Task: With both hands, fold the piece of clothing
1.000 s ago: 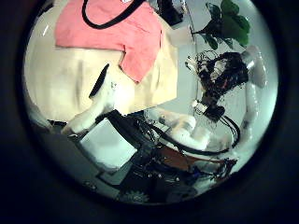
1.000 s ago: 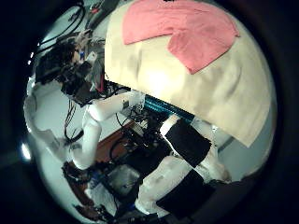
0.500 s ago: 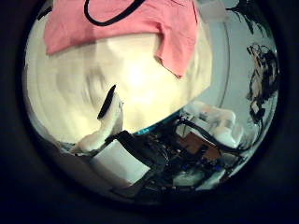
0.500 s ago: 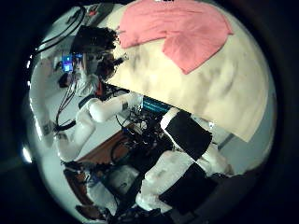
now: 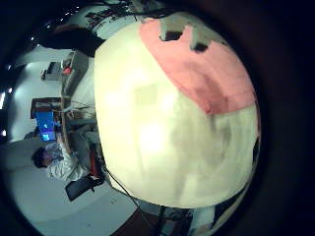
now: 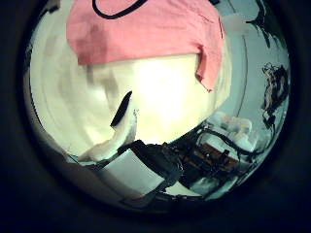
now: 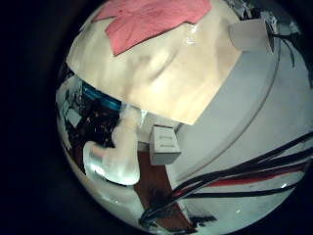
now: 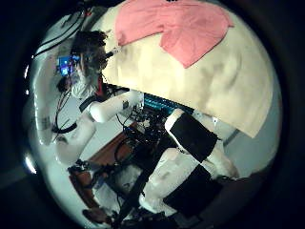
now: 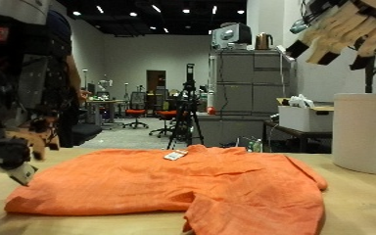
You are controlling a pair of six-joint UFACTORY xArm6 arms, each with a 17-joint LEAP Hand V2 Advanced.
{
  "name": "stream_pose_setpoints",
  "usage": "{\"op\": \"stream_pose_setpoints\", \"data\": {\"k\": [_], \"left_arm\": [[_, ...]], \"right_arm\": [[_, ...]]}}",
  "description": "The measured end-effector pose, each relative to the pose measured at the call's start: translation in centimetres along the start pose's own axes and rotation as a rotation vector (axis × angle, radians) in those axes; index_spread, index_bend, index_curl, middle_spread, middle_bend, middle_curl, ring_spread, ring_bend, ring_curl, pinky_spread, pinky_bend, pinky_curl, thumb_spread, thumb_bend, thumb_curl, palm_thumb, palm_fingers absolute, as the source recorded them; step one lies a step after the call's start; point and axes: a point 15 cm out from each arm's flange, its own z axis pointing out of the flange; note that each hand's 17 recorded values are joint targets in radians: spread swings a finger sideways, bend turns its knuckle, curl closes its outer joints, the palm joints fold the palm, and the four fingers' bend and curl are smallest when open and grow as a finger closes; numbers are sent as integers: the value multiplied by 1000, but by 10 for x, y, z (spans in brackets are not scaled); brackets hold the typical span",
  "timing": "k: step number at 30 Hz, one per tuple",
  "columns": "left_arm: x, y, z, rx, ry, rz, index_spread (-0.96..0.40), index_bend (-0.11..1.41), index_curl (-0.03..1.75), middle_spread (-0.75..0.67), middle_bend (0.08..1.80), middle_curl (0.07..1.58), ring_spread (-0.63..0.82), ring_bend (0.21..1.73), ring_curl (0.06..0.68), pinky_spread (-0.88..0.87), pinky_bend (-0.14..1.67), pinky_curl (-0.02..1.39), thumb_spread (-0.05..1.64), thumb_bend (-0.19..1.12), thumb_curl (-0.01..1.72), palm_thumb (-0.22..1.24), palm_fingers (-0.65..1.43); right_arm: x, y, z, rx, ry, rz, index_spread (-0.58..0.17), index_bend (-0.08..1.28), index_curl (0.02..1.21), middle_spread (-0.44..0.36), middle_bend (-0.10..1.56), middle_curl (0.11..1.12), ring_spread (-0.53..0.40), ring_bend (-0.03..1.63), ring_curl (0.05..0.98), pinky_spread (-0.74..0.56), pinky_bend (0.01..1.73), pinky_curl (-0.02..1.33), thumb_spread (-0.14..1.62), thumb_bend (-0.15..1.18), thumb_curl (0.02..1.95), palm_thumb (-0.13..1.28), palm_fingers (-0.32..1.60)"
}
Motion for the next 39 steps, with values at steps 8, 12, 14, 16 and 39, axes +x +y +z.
{"op": "stream_pose_setpoints", "data": {"k": [8,12,14,16,39], "left_arm": [[8,-6,21,-14,-4,28,268,163,243,436,139,287,449,545,234,351,458,356,1017,-29,303,434,-78],[8,-13,26,-30,-8,26,251,151,247,509,153,251,476,544,231,373,455,349,1014,-26,302,430,-79],[6,-15,31,-43,-15,18,246,148,246,501,168,248,485,538,228,382,446,343,1013,-25,302,430,-70],[3,-17,34,-53,-29,16,239,135,240,495,188,251,491,531,225,390,442,339,1013,-25,302,429,-61],[5,-40,46,-69,-87,5,-102,187,312,-259,597,440,-67,573,214,-98,391,297,1172,164,435,862,683]], "right_arm": [[11,0,2,-2,-10,35,-287,187,340,103,187,327,229,211,257,382,191,273,1357,-8,232,606,256],[15,1,3,-2,-13,40,-286,187,343,104,188,326,228,204,256,380,191,274,1359,-9,233,607,254],[19,2,5,-7,-13,44,-285,187,344,104,186,323,228,203,256,379,191,275,1360,-9,233,608,253],[23,3,6,-11,-11,46,-285,186,346,104,186,322,228,203,257,378,192,276,1360,-9,233,608,251],[30,8,6,-20,16,28,-287,185,349,96,190,322,226,200,258,391,189,276,1365,-10,229,603,247]]}}
